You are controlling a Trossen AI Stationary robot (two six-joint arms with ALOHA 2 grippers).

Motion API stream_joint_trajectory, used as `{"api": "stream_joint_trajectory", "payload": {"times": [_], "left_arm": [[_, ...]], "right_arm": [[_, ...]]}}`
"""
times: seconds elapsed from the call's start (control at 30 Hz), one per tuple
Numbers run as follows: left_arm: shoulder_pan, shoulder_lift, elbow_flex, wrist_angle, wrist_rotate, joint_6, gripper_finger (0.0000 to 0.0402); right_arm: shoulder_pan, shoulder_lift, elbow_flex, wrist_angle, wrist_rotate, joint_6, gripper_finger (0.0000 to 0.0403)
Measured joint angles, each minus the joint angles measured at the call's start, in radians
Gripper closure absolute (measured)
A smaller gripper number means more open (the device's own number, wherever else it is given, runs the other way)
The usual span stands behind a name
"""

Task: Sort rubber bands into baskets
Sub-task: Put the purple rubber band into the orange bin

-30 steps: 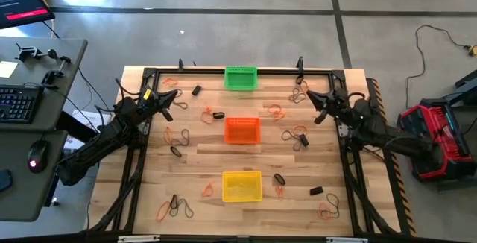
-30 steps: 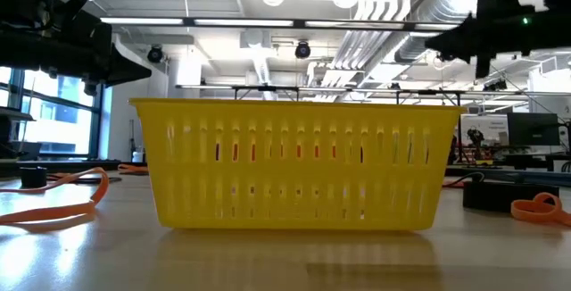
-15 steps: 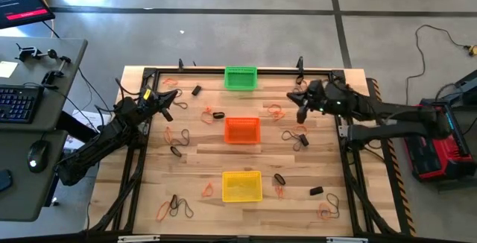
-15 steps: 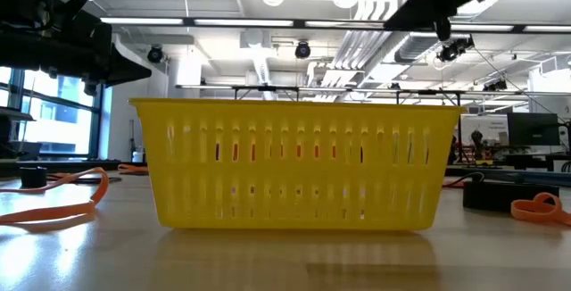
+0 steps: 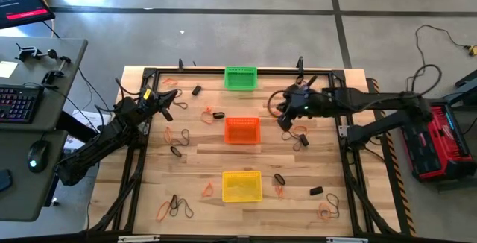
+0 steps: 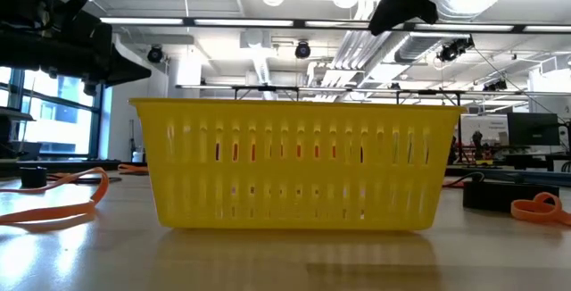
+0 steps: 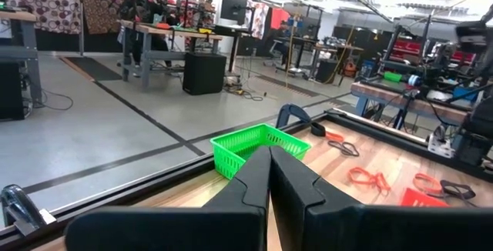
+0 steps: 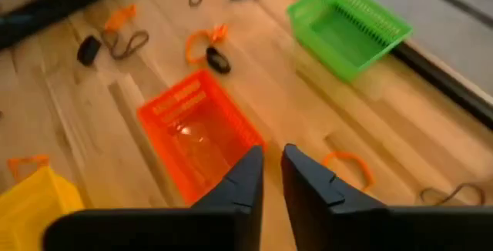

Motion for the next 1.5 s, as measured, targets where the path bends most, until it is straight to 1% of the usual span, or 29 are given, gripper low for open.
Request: {"api": "stream_joint_trajectory", "payload": {"times": [0.2, 0.33, 0.53, 0.83, 1.13, 1.37, 1.5], "left_arm": [[0.016, 0.000, 0.000, 0.000, 0.000, 0.000, 0.0401], [0.017, 0.000, 0.000, 0.000, 0.000, 0.000, 0.0402], [0.017, 0.000, 0.000, 0.000, 0.000, 0.000, 0.0401], [0.017, 0.000, 0.000, 0.000, 0.000, 0.000, 0.0402], [0.017, 0.000, 0.000, 0.000, 0.000, 0.000, 0.0402], [0.017, 0.000, 0.000, 0.000, 0.000, 0.000, 0.0401], [0.017, 0.000, 0.000, 0.000, 0.000, 0.000, 0.0402]], "right_arm": [[0.060, 0.126, 0.105, -0.131, -0.001, 0.105, 0.0298], [0.086, 0.193, 0.155, -0.218, -0.012, 0.171, 0.0283], [0.086, 0.254, 0.171, -0.253, -0.097, 0.223, 0.0281], [0.057, 0.338, 0.170, -0.298, -0.159, 0.218, 0.0280], [0.024, 0.425, 0.170, -0.307, -0.292, 0.211, 0.0280], [0.018, 0.466, 0.169, -0.350, -0.325, 0.197, 0.0280], [0.018, 0.468, 0.169, -0.351, -0.329, 0.202, 0.0280]]}}
